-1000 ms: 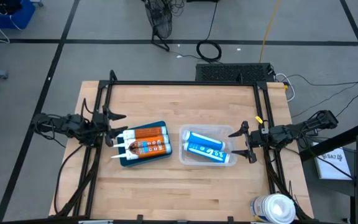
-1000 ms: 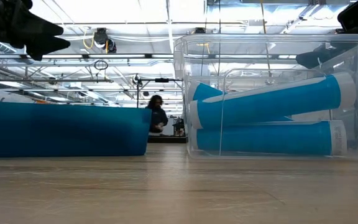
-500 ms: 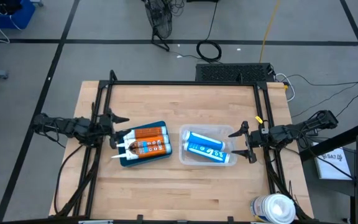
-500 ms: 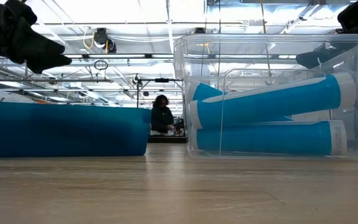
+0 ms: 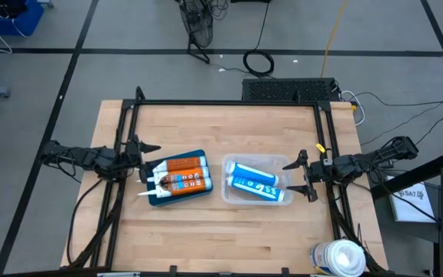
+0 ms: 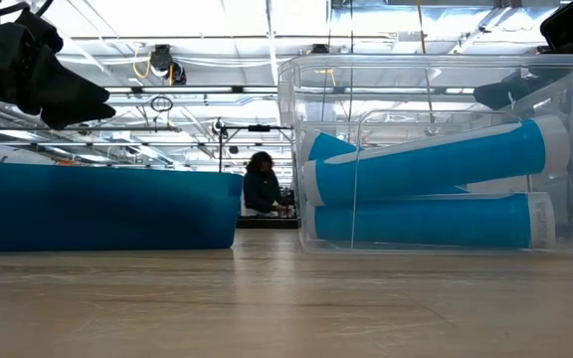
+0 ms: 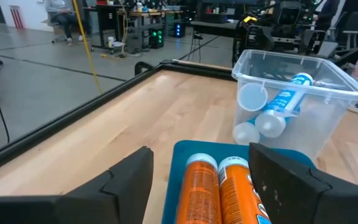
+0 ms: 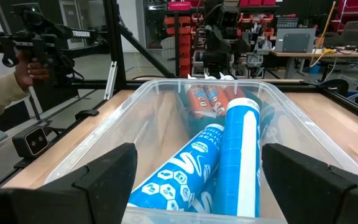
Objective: Pick & place silicon tubes, Sealant and Lysol wipes
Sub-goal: Return to Home Position
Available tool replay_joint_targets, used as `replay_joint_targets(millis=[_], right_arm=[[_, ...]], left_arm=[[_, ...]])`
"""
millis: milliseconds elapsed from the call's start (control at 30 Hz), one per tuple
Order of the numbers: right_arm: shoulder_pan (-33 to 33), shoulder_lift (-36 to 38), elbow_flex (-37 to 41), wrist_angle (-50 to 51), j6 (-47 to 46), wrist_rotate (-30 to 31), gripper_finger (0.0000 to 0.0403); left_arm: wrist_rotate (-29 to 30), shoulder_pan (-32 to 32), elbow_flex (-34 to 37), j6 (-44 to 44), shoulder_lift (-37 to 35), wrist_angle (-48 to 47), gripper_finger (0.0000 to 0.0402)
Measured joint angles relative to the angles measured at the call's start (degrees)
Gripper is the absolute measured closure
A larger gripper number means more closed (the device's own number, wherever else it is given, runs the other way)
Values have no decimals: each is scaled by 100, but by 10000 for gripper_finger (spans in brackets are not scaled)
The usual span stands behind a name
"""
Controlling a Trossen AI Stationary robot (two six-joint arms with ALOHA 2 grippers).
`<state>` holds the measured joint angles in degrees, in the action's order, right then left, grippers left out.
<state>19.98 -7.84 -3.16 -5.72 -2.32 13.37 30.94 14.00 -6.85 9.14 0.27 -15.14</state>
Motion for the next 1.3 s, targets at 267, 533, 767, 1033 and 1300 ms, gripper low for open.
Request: replay_joint_targets(millis=[267, 533, 767, 1033, 1300], right_arm=[[0, -1, 1, 0, 2, 0, 78], [0, 0, 1, 0, 0, 0, 78], [1, -1, 2, 0, 1, 0, 78], [-1, -1, 0, 0, 2, 0, 78], [0, -1, 1, 0, 1, 0, 78]], left_arm=[[5, 0, 0, 43, 0, -59, 134], [37, 1, 0, 490, 8, -357, 149], [35, 1, 0, 499, 7, -313, 147], [33, 1, 0, 471, 7, -308, 132], [31, 2, 0, 473, 7, -306, 130]])
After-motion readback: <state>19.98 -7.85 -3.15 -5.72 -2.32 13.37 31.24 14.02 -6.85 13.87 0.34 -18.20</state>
